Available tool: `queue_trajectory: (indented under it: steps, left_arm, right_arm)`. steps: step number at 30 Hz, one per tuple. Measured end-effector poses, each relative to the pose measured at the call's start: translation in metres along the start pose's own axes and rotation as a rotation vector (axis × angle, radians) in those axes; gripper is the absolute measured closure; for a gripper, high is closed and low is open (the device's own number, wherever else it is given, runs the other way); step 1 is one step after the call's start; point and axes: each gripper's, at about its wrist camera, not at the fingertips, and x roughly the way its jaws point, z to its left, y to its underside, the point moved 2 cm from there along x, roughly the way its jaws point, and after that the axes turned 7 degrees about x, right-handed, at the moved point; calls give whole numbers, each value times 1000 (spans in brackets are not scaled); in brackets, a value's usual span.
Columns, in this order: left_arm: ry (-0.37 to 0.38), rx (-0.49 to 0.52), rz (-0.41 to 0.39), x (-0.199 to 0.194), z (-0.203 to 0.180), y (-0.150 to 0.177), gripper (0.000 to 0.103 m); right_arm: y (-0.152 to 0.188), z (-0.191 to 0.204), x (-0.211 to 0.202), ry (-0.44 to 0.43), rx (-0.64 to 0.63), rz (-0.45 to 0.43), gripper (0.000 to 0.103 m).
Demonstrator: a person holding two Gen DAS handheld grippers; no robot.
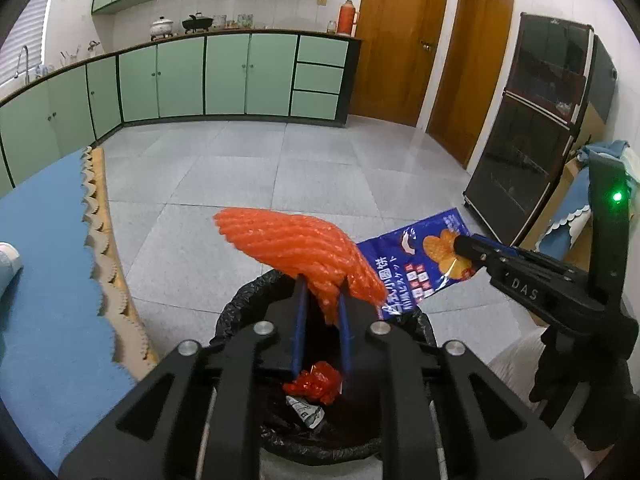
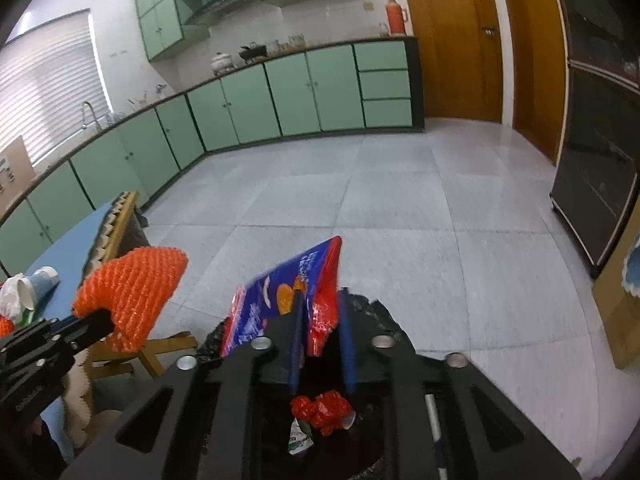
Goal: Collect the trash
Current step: 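Carry the mesh net and snack bag to the black bin and open both tools, then return both tools over the table to the remaining pile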
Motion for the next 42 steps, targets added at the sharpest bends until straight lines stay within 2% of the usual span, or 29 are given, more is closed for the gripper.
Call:
queue_trajectory:
  steps: [4, 8, 12, 15, 17, 20, 22, 27, 38, 42]
  left_arm:
    - [0, -5, 7, 3, 0, 0, 74]
    - [5, -31, 14, 0, 6, -1, 71]
    - [-5, -49, 2, -9, 14, -3, 70]
    - [-27, -68, -28, -25, 24, -6, 62]
    - [-57, -78, -52, -40, 33, -8, 54]
    - [-104, -96, -82, -62, 48, -8, 42]
    - [-153, -116, -108, -82, 61, -5, 37]
    - [-284, -151, -143, -128, 91, 7, 29]
    - [-612, -232, -174, -218, 166, 50, 23]
    - [-702, -260, -173, -241, 187, 66, 19]
  right_arm:
    - [0, -7, 1, 13, 24, 0, 75]
    - [-1, -9, -3, 17, 29, -18, 60]
    - [-4, -9, -7, 10, 39, -29, 53]
    - [-6, -3, -17, 7, 40, -49, 39]
    - [-7, 3, -23, 8, 29, -69, 26]
    - [-11, 16, -36, -7, 10, -102, 12]
    - [-14, 27, -44, -32, 7, -121, 7]
    - [-11, 66, -56, -114, -21, -130, 6]
    - [23, 186, -66, -307, -231, -138, 6]
    - [40, 229, -68, -379, -299, -128, 6]
